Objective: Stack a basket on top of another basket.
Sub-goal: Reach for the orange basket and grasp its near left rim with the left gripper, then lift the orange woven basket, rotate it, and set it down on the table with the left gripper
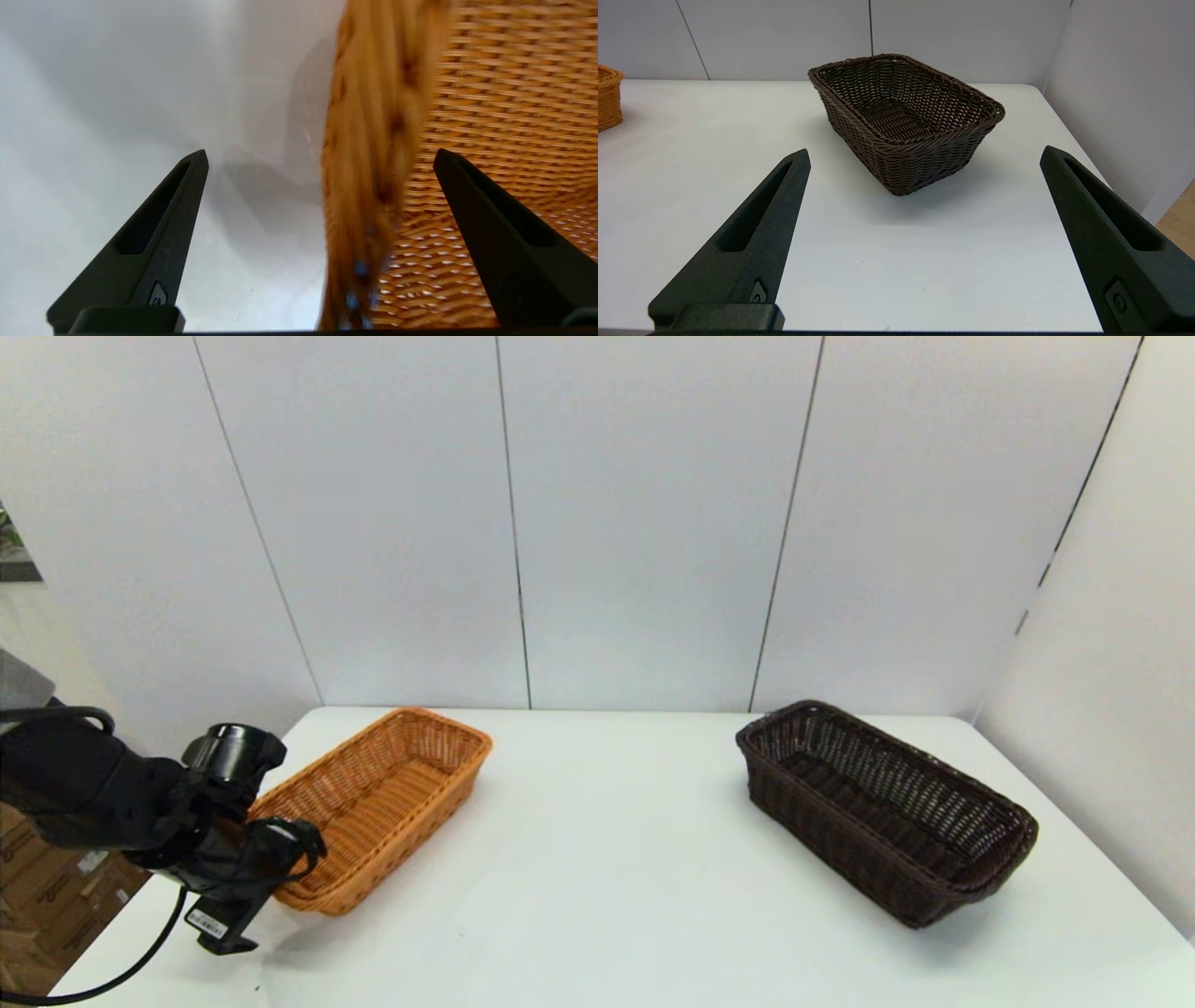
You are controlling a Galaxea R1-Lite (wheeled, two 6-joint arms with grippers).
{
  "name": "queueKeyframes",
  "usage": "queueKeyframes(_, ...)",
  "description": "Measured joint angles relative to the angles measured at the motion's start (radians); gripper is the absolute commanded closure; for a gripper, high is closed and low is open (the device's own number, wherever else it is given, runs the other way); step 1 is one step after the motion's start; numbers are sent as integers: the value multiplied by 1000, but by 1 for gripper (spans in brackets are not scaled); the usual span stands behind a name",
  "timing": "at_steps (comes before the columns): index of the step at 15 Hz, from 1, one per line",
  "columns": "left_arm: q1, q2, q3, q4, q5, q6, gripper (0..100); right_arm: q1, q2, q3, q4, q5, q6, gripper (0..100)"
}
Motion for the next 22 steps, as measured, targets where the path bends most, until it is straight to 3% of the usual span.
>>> queueKeyframes(4,0,18,-86,122,-15,2,0,0,0,0,0,0,0,0)
queueKeyframes(9,-7,50,-108,123,-17,1,0,0,0,0,0,0,0,0)
queueKeyframes(10,-8,57,-111,123,-16,3,100,0,0,0,0,0,0,0)
queueKeyframes(22,-30,68,-125,143,-18,25,100,0,0,0,0,0,1,0)
